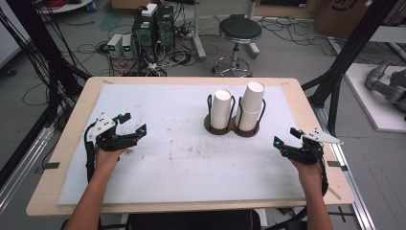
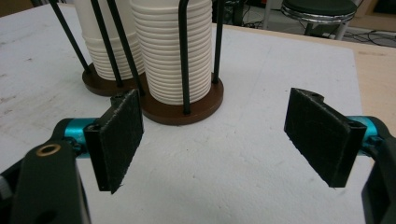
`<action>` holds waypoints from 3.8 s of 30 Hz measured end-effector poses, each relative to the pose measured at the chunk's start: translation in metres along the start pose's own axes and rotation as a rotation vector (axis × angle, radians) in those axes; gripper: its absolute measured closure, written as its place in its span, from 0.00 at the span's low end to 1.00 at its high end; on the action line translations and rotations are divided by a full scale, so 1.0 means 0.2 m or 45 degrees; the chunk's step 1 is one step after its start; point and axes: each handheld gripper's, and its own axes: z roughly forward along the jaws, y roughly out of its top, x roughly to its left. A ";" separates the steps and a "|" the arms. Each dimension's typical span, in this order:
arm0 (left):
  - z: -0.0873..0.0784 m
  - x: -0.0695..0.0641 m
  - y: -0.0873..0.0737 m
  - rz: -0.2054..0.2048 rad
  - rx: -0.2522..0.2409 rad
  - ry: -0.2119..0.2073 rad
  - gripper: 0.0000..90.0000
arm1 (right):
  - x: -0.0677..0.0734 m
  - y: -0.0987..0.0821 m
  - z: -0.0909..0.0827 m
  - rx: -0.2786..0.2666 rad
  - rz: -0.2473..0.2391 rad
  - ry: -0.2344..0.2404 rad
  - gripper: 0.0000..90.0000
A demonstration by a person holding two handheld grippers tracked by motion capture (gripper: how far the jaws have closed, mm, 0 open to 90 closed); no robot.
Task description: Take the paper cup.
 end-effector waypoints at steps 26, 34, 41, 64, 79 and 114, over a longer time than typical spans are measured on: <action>-0.02 -0.03 0.00 0.028 0.019 -0.018 0.21 | 0.06 0.05 0.01 -0.054 0.003 0.047 0.22; -0.02 -0.03 0.00 0.024 0.022 -0.017 0.21 | 0.16 0.12 0.05 -0.065 -0.054 0.112 0.22; -0.02 -0.03 0.00 0.027 0.025 -0.022 0.21 | 0.19 0.16 0.05 -0.124 -0.046 0.171 0.34; -0.01 -0.03 -0.01 0.027 0.039 -0.023 0.21 | 0.43 0.26 0.20 -0.135 -0.220 0.281 0.64; -0.01 -0.03 -0.01 0.031 0.055 -0.032 0.21 | 0.55 0.31 0.36 -0.164 -0.272 0.178 1.00; 0.00 -0.04 -0.02 0.025 0.065 -0.047 0.21 | 0.66 0.15 0.71 0.053 -0.151 0.131 1.00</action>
